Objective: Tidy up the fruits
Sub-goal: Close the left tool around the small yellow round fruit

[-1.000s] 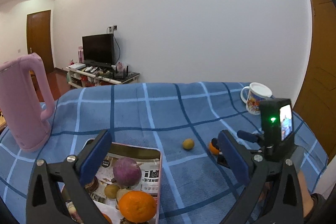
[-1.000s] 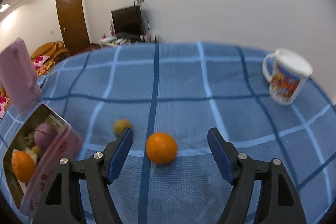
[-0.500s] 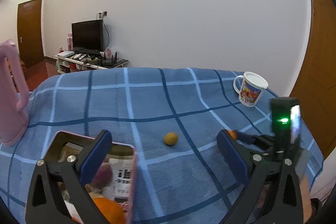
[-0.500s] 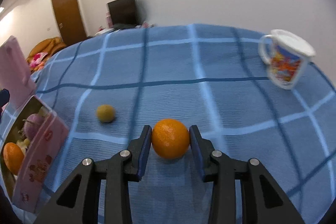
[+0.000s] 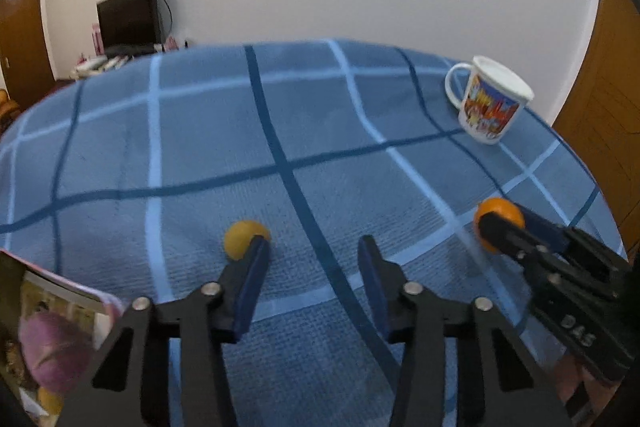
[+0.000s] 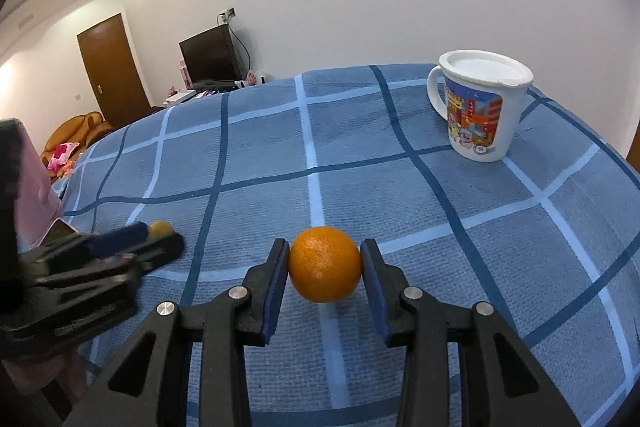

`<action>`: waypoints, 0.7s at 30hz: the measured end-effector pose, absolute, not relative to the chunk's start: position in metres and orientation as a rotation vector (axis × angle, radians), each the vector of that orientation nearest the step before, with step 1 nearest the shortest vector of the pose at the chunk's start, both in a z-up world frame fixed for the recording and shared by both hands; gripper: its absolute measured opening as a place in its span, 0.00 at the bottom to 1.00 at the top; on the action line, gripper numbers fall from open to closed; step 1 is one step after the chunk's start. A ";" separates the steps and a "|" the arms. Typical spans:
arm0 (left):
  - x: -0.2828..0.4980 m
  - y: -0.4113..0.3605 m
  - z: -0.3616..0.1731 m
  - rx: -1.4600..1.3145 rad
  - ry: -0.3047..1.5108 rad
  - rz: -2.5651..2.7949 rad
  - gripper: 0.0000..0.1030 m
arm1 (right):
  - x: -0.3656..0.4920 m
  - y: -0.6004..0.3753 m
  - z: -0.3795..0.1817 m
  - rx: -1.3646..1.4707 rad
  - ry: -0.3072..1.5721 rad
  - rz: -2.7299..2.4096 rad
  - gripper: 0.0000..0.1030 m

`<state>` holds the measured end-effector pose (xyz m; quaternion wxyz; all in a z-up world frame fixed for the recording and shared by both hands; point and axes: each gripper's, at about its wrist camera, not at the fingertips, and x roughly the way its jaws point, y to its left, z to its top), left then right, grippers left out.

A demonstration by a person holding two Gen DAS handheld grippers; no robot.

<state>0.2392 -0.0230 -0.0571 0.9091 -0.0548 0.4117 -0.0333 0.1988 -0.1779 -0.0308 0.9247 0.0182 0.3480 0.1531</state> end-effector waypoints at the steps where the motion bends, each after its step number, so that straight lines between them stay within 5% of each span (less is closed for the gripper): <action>1: 0.242 -0.023 -0.061 -0.112 0.864 -0.068 0.42 | 0.199 -0.179 -0.031 0.041 0.715 0.318 0.37; 6: 0.250 -0.012 -0.069 -0.166 0.881 -0.080 0.41 | 0.196 -0.180 -0.031 0.051 0.704 0.317 0.37; 10: 0.252 -0.006 -0.072 -0.177 0.893 -0.086 0.25 | 0.195 -0.179 -0.030 0.045 0.701 0.319 0.37; 21: 0.248 0.000 -0.075 -0.198 0.897 -0.157 0.16 | 0.195 -0.185 -0.029 0.051 0.696 0.240 0.37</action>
